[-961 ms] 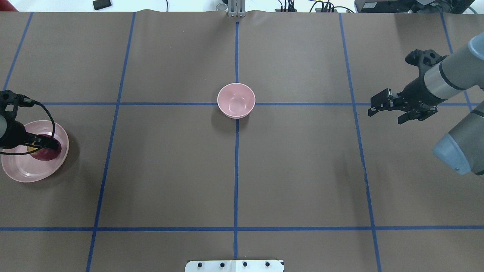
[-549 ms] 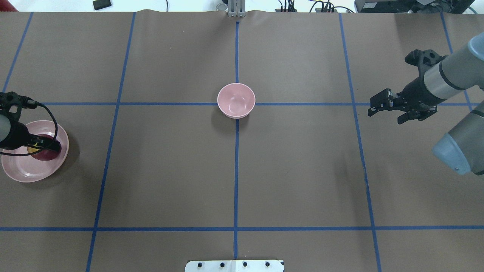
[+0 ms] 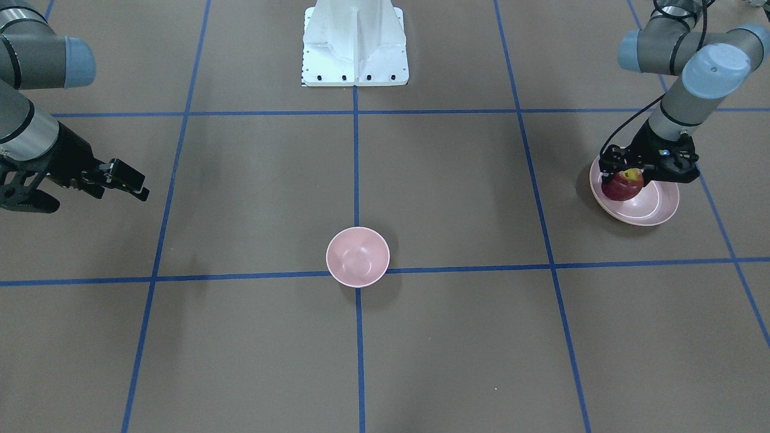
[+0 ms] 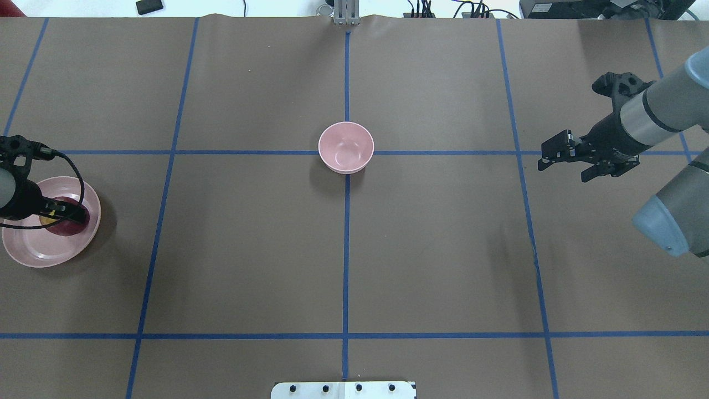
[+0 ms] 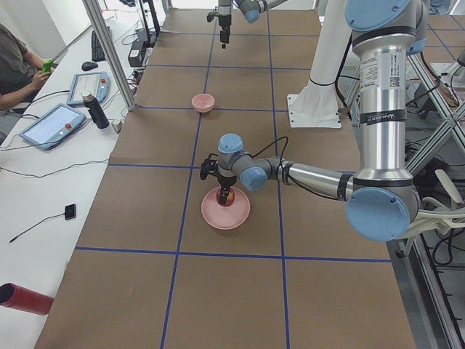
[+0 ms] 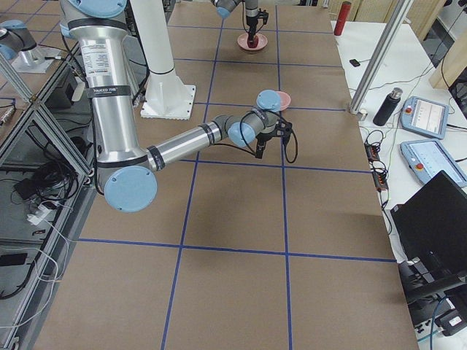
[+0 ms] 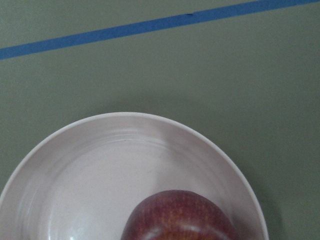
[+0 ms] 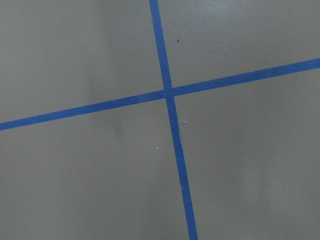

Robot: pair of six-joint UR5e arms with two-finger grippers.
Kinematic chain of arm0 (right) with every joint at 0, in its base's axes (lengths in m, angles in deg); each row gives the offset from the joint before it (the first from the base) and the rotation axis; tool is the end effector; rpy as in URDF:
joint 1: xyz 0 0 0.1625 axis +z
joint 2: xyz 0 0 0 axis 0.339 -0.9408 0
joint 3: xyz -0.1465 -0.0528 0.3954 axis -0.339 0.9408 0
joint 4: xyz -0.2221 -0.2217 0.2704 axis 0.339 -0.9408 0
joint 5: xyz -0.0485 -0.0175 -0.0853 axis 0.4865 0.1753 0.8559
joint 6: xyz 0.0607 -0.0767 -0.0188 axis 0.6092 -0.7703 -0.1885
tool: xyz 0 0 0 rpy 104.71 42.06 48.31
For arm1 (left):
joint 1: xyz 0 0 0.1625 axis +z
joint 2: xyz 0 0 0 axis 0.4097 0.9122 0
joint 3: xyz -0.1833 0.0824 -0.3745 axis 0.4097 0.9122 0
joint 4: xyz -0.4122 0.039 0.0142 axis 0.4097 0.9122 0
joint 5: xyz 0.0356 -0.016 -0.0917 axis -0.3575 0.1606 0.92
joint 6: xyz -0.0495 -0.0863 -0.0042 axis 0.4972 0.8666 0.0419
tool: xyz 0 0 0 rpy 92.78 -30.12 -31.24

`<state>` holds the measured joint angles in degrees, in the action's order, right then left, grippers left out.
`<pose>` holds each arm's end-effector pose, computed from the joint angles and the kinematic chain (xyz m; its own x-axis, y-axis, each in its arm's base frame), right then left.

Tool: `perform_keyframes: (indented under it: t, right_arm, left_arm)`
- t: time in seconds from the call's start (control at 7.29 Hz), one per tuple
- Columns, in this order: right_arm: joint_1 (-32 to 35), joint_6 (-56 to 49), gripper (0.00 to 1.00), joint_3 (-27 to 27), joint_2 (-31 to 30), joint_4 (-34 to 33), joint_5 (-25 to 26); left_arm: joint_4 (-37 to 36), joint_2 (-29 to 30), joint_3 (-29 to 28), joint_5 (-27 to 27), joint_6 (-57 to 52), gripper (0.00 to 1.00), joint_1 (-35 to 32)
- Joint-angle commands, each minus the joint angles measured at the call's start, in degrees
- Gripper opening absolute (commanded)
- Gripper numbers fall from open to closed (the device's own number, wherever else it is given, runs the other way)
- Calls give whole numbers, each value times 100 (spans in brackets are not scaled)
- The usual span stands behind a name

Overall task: Move apple from plate to bowl
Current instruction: 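Lower the left gripper over the red apple on the plate and grasp it, then lift the apple with the left gripper and carry it toward the pink bowl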

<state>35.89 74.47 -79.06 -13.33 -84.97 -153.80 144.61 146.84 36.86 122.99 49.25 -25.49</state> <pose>-0.2537 -0.4895 0.4284 0.5581 0.1796 0.8101 -0.1093 0.9837 -0.1428 0.2474 -0.4279 0.5615 0.7340 0.1590 -0.6603 -0.0497 0.9822 0.1813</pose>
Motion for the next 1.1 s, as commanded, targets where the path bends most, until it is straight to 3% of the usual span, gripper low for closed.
perform_keyframes:
  t: [0.0,0.27,0.41,0.55,0.69,0.96]
  right_arm:
    - [-16,17,100,35,26,1,5]
    - [-25,52,100,53,62,1,23]
    - [-25,52,100,53,53,1,23]
    - [-16,52,100,53,62,1,23]
    - [-16,52,100,44,53,1,23]
    - [-25,17,100,79,70,1,75]
  left_arm:
    - [-64,-8,115,641,-22,0,-85]
    - [-588,10,421,2266,-22,0,-1477]
    - [-1009,166,676,2281,-22,0,-1536]
    - [-1431,751,678,2247,30,0,-1484]
    - [-1470,1157,792,1794,170,0,-1336]
    - [-1837,2122,793,1291,1537,0,-390]
